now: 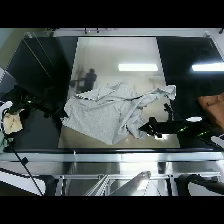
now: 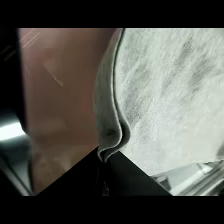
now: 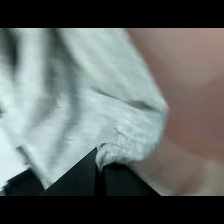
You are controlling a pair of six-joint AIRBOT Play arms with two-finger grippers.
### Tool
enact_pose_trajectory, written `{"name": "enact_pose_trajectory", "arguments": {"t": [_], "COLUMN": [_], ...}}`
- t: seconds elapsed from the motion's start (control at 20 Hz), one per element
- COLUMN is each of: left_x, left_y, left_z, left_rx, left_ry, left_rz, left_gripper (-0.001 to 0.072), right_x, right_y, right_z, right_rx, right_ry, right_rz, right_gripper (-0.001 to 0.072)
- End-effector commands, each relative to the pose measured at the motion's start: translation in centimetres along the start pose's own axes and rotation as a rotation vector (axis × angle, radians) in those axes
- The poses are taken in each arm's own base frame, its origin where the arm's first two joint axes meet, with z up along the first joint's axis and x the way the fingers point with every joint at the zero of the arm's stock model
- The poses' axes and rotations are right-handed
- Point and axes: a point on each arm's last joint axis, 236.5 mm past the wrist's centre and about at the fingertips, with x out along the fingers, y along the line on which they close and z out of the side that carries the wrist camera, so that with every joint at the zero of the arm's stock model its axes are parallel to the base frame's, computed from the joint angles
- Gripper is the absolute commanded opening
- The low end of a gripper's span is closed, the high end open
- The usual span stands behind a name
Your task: Fold the shirts.
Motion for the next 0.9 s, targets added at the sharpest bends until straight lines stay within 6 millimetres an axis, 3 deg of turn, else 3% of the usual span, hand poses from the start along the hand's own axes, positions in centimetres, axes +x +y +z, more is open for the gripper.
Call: {"name": "enact_pose_trajectory", "arguments": {"t": [0.0, 0.1, 0.2, 0.25, 0.3, 0.4, 0.5, 0.6, 0.65, 0.75, 0.85], "left_x": [-4.2, -9.2, -15.0, -17.7, -20.7, -26.5, -33.0, -39.5, -41.1, -41.4, -40.5], "left_y": [-7.2, -12.9, -18.8, -21.5, -24.6, -30.3, -34.4, -36.9, -37.5, -37.5, -37.1], "left_z": [1.5, 1.8, 0.5, -0.8, -2.6, -7.3, -11.7, -17.1, -19.6, -23.1, -23.8], "left_rx": [0.133, 0.286, 0.471, 0.560, 0.656, 0.822, 0.887, 0.889, 0.895, 0.880, 0.876], "left_ry": [-0.104, -0.227, -0.377, -0.446, -0.534, -0.729, -1.020, -1.337, -1.430, -1.479, -1.463], "left_rz": [-0.198, -0.292, -0.338, -0.350, -0.361, -0.352, -0.279, -0.197, -0.159, -0.046, -0.004], "left_gripper": [0.0019, 0.0019, 0.0019, 0.0019, 0.0019, 0.0019, 0.0019, 0.0019, 0.0019, 0.0019, 0.0020], "right_x": [-1.8, -5.8, -12.4, -16.6, -20.6, -28.0, -32.9, -35.8, -36.3, -36.9, -37.5], "right_y": [6.8, 12.0, 18.4, 22.0, 25.2, 30.9, 34.5, 37.1, 38.0, 40.1, 41.2], "right_z": [1.4, 2.6, 3.6, 3.4, 2.4, -1.4, -5.2, -7.6, -8.4, -10.1, -10.5], "right_rx": [-0.138, -0.293, -0.512, -0.632, -0.749, -0.998, -1.183, -1.295, -1.329, -1.389, -1.430], "right_ry": [-0.071, -0.172, -0.372, -0.501, -0.622, -0.868, -1.091, -1.254, -1.283, -1.295, -1.306], "right_rz": [0.240, 0.348, 0.446, 0.485, 0.505, 0.466, 0.348, 0.214, 0.172, 0.178, 0.164], "right_gripper": [0.0018, 0.0017, 0.0018, 0.0017, 0.0018, 0.0018, 0.0017, 0.0017, 0.0017, 0.0017, 0.0017]}}
